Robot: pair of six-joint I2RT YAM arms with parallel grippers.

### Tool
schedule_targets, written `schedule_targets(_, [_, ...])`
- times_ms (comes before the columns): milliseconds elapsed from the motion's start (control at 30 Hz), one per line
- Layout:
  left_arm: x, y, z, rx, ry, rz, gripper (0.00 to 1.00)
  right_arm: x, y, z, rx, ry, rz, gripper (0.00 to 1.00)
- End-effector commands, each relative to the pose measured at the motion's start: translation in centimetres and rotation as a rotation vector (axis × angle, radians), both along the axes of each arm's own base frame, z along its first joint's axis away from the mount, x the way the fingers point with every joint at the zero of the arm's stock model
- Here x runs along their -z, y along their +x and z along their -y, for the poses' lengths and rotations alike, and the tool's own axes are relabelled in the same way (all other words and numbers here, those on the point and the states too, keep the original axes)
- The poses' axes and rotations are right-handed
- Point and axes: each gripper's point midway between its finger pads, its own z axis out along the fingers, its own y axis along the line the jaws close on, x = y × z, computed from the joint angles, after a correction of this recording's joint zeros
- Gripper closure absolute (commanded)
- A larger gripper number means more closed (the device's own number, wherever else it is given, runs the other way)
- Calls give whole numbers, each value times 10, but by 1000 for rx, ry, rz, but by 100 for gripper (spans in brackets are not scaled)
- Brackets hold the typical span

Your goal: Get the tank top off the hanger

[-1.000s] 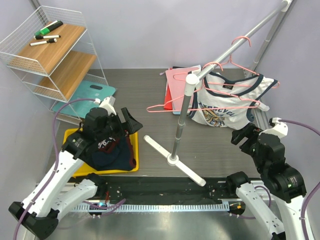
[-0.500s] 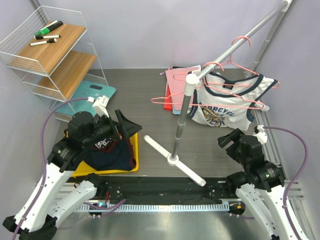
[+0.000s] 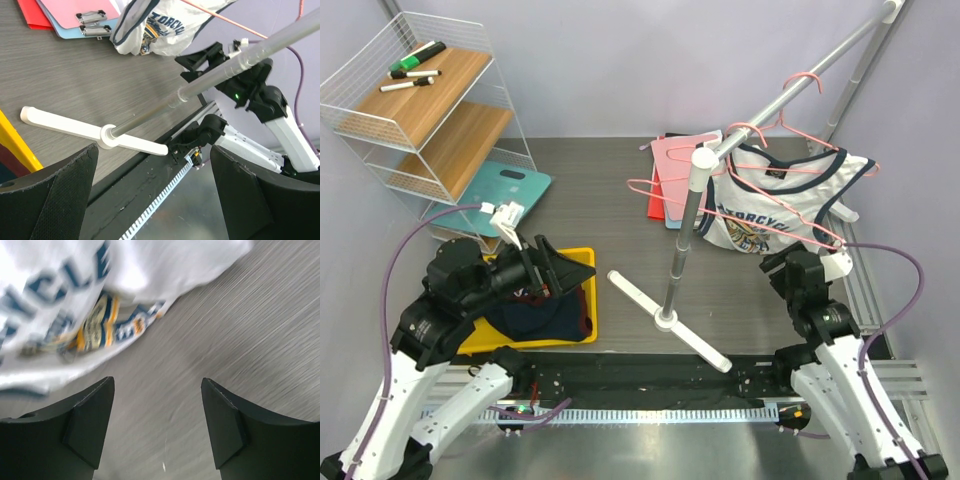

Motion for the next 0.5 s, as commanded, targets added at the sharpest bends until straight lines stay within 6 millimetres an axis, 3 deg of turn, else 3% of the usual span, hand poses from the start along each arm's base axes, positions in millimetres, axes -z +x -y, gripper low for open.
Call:
schedule_targets(0, [-9, -15, 0, 64, 5, 31, 7, -33, 36, 35, 98, -21, 89, 25])
schedule_targets(233, [1, -15, 2, 88, 47, 9, 7, -54, 30, 94, 190, -84, 112, 23])
schedule_targets(367, [0, -18, 1, 90, 47, 5, 7, -84, 35, 118, 206, -88, 201, 19])
schedule_targets(467, [-1, -19, -1, 85, 48, 3, 7, -115, 46, 124, 147, -72, 307, 18])
